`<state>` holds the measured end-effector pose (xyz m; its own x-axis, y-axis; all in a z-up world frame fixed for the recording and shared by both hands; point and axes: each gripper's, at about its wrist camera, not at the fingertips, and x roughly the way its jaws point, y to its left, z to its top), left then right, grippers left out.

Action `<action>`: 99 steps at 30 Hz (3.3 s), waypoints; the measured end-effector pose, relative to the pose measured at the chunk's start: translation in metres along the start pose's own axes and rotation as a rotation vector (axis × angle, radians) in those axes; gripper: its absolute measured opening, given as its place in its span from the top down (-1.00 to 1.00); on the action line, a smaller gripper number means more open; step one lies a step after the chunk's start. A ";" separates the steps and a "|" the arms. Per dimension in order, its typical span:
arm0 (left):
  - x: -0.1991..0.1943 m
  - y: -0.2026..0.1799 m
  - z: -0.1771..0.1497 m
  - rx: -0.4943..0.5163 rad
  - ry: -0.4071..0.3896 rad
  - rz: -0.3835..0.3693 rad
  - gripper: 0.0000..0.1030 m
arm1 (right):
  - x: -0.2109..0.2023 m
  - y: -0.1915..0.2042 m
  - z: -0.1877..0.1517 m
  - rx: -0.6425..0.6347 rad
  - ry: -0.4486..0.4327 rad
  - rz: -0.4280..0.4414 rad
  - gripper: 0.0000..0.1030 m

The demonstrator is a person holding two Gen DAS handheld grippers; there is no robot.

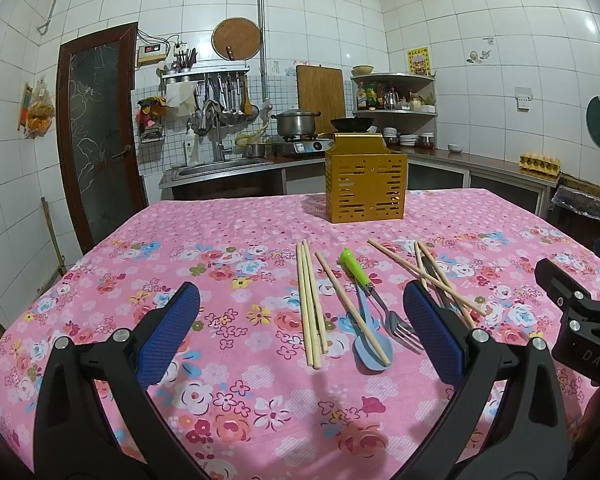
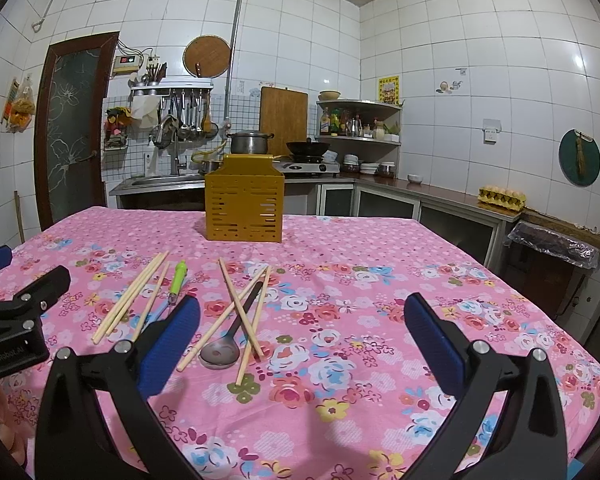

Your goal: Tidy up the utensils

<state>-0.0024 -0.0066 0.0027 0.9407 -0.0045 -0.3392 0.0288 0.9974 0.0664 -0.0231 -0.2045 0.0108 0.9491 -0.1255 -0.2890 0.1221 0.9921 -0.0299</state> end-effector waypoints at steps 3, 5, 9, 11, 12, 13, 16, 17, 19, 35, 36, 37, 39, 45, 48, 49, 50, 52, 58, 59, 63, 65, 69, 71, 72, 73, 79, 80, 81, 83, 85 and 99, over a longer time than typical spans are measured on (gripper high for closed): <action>0.000 -0.001 0.000 -0.002 0.000 -0.001 -0.91 | 0.000 0.000 0.000 0.000 0.001 0.001 -0.93; 0.000 0.000 0.000 0.000 -0.001 0.001 -0.91 | 0.000 0.000 0.000 0.000 0.000 0.000 -0.93; 0.000 0.000 0.000 0.000 -0.002 0.000 -0.91 | 0.000 0.000 0.000 0.000 -0.001 0.000 -0.93; 0.000 0.000 0.000 0.000 -0.002 0.001 -0.91 | 0.000 0.000 0.000 0.000 0.000 0.000 -0.93; 0.000 0.000 0.000 0.000 -0.001 0.001 -0.91 | 0.000 0.000 0.000 0.000 0.000 -0.001 -0.93; 0.000 0.000 0.000 0.000 -0.001 0.001 -0.91 | 0.000 0.000 0.000 0.000 0.000 -0.001 -0.93; 0.000 -0.001 0.000 0.000 0.000 0.000 -0.91 | 0.000 0.000 0.000 -0.001 -0.001 0.000 -0.93; 0.000 0.000 0.001 0.000 0.000 0.001 -0.91 | 0.000 0.000 0.000 -0.001 0.000 0.000 -0.93; 0.000 0.000 0.001 0.000 -0.001 0.000 -0.91 | -0.001 0.000 0.000 0.001 -0.001 0.000 -0.93; 0.001 0.004 0.004 -0.013 0.012 -0.013 -0.91 | 0.005 -0.005 0.006 0.011 0.018 0.013 -0.93; 0.001 0.005 0.005 -0.012 0.014 -0.007 -0.91 | 0.005 -0.008 0.010 0.020 0.017 0.021 -0.93; 0.002 0.006 0.008 -0.009 0.016 -0.001 -0.91 | 0.004 -0.009 0.012 0.024 0.014 0.025 -0.93; 0.003 0.009 0.010 -0.014 0.020 0.002 -0.91 | 0.005 -0.012 0.021 0.032 0.001 0.035 -0.93; 0.022 0.021 0.028 -0.054 0.079 -0.010 -0.91 | 0.025 -0.008 0.035 0.023 0.035 0.045 -0.93; 0.027 0.022 0.040 -0.051 0.069 0.005 -0.91 | 0.041 -0.005 0.042 0.003 0.065 0.039 -0.93; 0.030 0.022 0.044 -0.047 0.067 -0.001 -0.91 | 0.048 -0.004 0.044 -0.002 0.078 0.041 -0.93; 0.034 0.021 0.048 -0.040 0.070 -0.017 -0.91 | 0.053 -0.002 0.046 -0.005 0.088 0.045 -0.93; 0.043 0.018 0.054 -0.017 0.081 -0.029 -0.91 | 0.066 -0.001 0.052 -0.008 0.108 0.043 -0.93; 0.078 0.018 0.064 0.013 0.132 -0.043 -0.91 | 0.100 0.002 0.059 -0.021 0.159 0.062 -0.93; 0.083 0.019 0.066 0.013 0.137 -0.030 -0.91 | 0.106 0.004 0.060 -0.033 0.166 0.057 -0.93; 0.114 0.022 0.072 0.006 0.191 -0.040 -0.91 | 0.137 0.009 0.062 -0.047 0.231 0.058 -0.93; 0.125 0.022 0.076 0.013 0.202 -0.033 -0.91 | 0.151 0.010 0.063 -0.048 0.261 0.060 -0.93; 0.152 0.019 0.080 0.037 0.259 -0.050 -0.91 | 0.177 0.011 0.061 -0.055 0.301 0.037 -0.93; 0.165 0.019 0.077 0.042 0.287 -0.062 -0.91 | 0.194 0.010 0.057 -0.051 0.340 0.026 -0.93; 0.172 0.019 0.075 0.044 0.303 -0.068 -0.91 | 0.204 0.010 0.053 -0.051 0.367 0.027 -0.93; 0.181 0.020 0.071 0.039 0.329 -0.071 -0.91 | 0.211 0.010 0.049 -0.050 0.388 0.025 -0.93; 0.212 0.028 0.056 -0.011 0.419 -0.069 -0.88 | 0.240 0.011 0.033 -0.048 0.476 0.006 -0.93; 0.214 0.028 0.055 -0.013 0.427 -0.074 -0.82 | 0.243 0.013 0.031 -0.051 0.484 0.007 -0.92; 0.217 0.029 0.055 -0.015 0.436 -0.081 -0.73 | 0.245 0.013 0.030 -0.054 0.491 0.005 -0.92; 0.220 0.029 0.054 -0.014 0.450 -0.088 -0.57 | 0.251 0.014 0.028 -0.055 0.505 0.009 -0.90; 0.225 0.030 0.054 -0.017 0.468 -0.092 -0.52 | 0.253 0.015 0.028 -0.047 0.516 0.018 -0.80; 0.254 0.032 0.056 -0.038 0.564 -0.147 0.23 | 0.275 0.016 0.024 -0.005 0.617 0.098 0.14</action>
<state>0.2564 0.0205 -0.0290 0.6020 -0.1141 -0.7903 0.1234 0.9911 -0.0492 0.2465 -0.2234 -0.0462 0.6133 -0.0083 -0.7898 0.0400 0.9990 0.0206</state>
